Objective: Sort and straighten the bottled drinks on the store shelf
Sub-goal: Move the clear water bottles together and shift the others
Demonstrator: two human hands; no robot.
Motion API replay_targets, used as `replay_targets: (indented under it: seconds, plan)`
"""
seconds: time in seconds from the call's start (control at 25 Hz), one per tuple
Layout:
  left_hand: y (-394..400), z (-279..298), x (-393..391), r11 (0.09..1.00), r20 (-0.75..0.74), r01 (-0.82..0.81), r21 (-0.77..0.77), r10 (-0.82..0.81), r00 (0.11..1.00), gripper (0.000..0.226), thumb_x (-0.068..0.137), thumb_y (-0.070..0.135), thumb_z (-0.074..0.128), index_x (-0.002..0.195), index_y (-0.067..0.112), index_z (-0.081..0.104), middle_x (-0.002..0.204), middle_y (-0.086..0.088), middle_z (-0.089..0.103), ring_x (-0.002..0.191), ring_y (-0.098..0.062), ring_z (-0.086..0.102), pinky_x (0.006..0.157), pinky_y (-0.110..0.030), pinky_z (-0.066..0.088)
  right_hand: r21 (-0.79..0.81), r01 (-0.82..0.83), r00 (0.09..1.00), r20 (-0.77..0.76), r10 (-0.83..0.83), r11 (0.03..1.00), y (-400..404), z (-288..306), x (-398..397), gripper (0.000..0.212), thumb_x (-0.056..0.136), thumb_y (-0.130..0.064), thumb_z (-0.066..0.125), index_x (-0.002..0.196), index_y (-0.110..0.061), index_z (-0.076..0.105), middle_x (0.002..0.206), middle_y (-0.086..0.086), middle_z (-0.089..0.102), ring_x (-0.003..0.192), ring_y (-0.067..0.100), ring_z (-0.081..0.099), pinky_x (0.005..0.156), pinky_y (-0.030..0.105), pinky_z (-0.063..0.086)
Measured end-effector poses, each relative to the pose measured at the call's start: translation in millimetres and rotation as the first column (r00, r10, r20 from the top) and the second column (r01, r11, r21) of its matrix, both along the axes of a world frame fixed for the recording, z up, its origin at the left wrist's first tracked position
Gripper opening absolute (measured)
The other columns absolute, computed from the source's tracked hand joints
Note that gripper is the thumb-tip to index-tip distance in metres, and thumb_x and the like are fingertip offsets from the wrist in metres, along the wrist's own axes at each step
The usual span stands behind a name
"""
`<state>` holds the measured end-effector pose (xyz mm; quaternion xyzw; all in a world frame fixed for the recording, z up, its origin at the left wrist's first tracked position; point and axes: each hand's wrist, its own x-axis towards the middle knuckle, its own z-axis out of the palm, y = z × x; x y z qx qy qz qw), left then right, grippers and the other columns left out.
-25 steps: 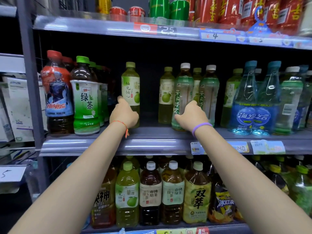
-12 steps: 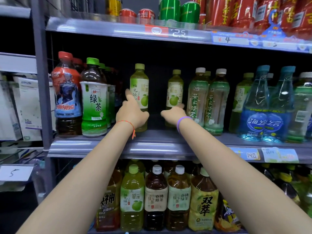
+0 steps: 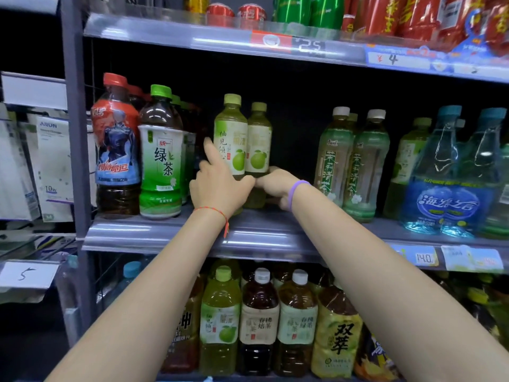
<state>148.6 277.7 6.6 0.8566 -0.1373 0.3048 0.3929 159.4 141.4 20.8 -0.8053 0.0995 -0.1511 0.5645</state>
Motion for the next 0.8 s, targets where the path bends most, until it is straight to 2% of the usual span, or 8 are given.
replay_targets:
  seconds: [0.16, 0.24, 0.32, 0.4, 0.48, 0.56, 0.68, 0.8]
  plan:
    - [-10.1, -2.2, -19.0, 0.994, 0.306, -0.067, -0.084, 0.089, 0.948, 0.098, 0.077, 0.026, 0.065, 0.156, 0.002, 0.012, 0.149, -0.026, 0.033, 0.138, -0.043, 0.035, 0.114, -0.049, 0.03, -0.297, 0.115, 0.992, 0.076, -0.097, 0.948, 8.9, 5.7, -22.7, 0.03, 0.09, -0.008, 0.057, 0.117, -0.011, 0.068, 0.109, 0.011, 0.071, 0.102, 0.026, 0.067, 0.092, 0.039, 0.056]
    - [-28.3, 1.2, -33.6, 0.995, 0.585, 0.062, -0.08, -0.003, 0.811, 0.077, 0.077, 0.021, 0.055, 0.148, 0.0, 0.034, 0.148, -0.025, 0.038, 0.138, -0.041, 0.036, 0.116, -0.048, 0.029, -0.401, 0.348, 0.916, 0.337, -0.217, 0.847, -5.4, 12.4, -49.7, 0.021, 0.086, -0.012, 0.056, 0.096, -0.015, 0.075, 0.092, 0.005, 0.073, 0.083, 0.018, 0.068, 0.077, 0.024, 0.057]
    - [-50.2, 5.7, -42.6, 0.966, 0.651, 0.258, -0.027, -0.179, 0.738, 0.056, 0.078, 0.018, 0.051, 0.132, 0.004, 0.052, 0.132, -0.017, 0.053, 0.122, -0.034, 0.05, 0.104, -0.046, 0.041, -0.345, 0.569, 0.752, 0.587, -0.302, 0.746, -21.8, 19.2, -82.2, 0.019, 0.086, -0.015, 0.052, 0.086, -0.017, 0.07, 0.086, 0.0, 0.069, 0.077, 0.017, 0.063, 0.068, 0.025, 0.05]
    - [-76.8, 9.7, -47.9, 0.913, 0.465, 0.404, -0.055, -0.334, 0.82, 0.045, 0.083, 0.02, 0.056, 0.127, 0.009, 0.054, 0.122, -0.013, 0.055, 0.112, -0.031, 0.053, 0.096, -0.043, 0.045, -0.228, 0.724, 0.573, 0.724, -0.384, 0.651, -48.5, 20.0, -109.3, 0.021, 0.083, -0.013, 0.051, 0.101, -0.013, 0.062, 0.102, 0.006, 0.062, 0.091, 0.026, 0.059, 0.078, 0.036, 0.047]
    - [-108.4, 12.0, -45.4, 0.871, 0.084, 0.472, -0.133, -0.465, 0.881, 0.056, 0.087, 0.026, 0.063, 0.137, 0.011, 0.045, 0.132, -0.014, 0.05, 0.12, -0.032, 0.051, 0.099, -0.036, 0.042, -0.164, 0.792, 0.507, 0.715, -0.482, 0.588, -82.3, 14.1, -127.7, 0.037, 0.08, -0.011, 0.054, 0.117, -0.007, 0.051, 0.119, 0.014, 0.05, 0.106, 0.035, 0.052, 0.09, 0.041, 0.044]
    - [-134.0, 11.7, -41.2, 0.84, -0.197, 0.514, -0.173, -0.54, 0.818, 0.078, 0.082, 0.035, 0.07, 0.146, 0.008, 0.033, 0.141, -0.016, 0.048, 0.126, -0.033, 0.051, 0.103, -0.035, 0.042, -0.248, 0.746, 0.636, 0.541, -0.55, 0.618, -112.6, 3.6, -136.0, 0.055, 0.084, -0.013, 0.058, 0.134, -0.004, 0.038, 0.133, 0.018, 0.041, 0.121, 0.038, 0.045, 0.1, 0.042, 0.04]
    - [-162.2, 9.7, -39.7, 0.84, -0.317, 0.498, -0.213, -0.542, 0.778, 0.089, 0.077, 0.04, 0.072, 0.146, 0.004, 0.029, 0.137, -0.014, 0.054, 0.122, -0.034, 0.056, 0.103, -0.04, 0.047, -0.272, 0.534, 0.841, 0.271, -0.469, 0.801, -147.8, -5.7, -142.4, 0.07, 0.088, -0.022, 0.061, 0.145, -0.003, 0.024, 0.136, 0.015, 0.045, 0.122, 0.03, 0.048, 0.098, 0.037, 0.04]
    - [-172.6, 11.7, -35.9, 0.872, -0.324, 0.433, -0.23, -0.488, 0.81, 0.073, 0.079, 0.036, 0.063, 0.139, 0.003, 0.037, 0.126, -0.016, 0.061, 0.113, -0.036, 0.06, 0.098, -0.041, 0.049, -0.322, 0.517, 0.842, 0.359, -0.403, 0.793, -150.8, -7.5, -144.2, 0.072, 0.087, -0.022, 0.058, 0.147, -0.002, 0.022, 0.14, 0.013, 0.04, 0.127, 0.027, 0.042, 0.102, 0.038, 0.039]
